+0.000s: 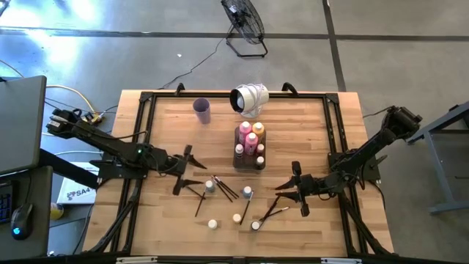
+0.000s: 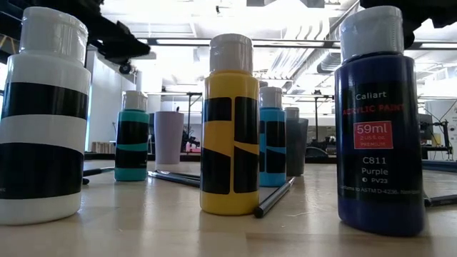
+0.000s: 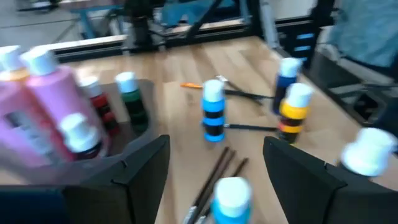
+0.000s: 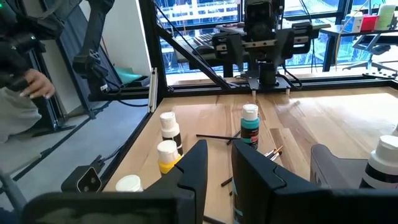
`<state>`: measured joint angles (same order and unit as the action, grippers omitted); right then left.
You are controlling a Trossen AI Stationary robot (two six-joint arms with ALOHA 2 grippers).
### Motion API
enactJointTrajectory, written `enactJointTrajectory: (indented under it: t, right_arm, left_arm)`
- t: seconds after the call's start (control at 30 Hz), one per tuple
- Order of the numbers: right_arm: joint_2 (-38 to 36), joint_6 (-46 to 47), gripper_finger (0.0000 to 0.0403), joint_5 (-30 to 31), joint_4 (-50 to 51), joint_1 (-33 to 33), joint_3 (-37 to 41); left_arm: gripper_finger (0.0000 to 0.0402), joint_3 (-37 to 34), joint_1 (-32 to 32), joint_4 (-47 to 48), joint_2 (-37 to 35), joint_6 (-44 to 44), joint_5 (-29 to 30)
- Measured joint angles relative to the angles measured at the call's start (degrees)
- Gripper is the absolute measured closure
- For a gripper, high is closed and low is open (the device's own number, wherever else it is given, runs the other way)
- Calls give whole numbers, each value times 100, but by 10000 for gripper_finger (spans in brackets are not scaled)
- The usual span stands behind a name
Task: Pick & Place Paint Supplies
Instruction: Put the blue paint bottle into the black bin
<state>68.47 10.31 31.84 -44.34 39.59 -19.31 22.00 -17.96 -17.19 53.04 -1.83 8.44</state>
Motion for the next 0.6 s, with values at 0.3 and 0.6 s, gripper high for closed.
enactJointTrajectory:
  t: [0.3,0.6]
  right_arm:
    - [0,-131,339,21,7,0,0]
    - [0,-116,339,19,46,0,0]
  left_arm:
    - [148,0,-6,20,2,202,700]
    - [148,2,-6,-63,2,63,1023]
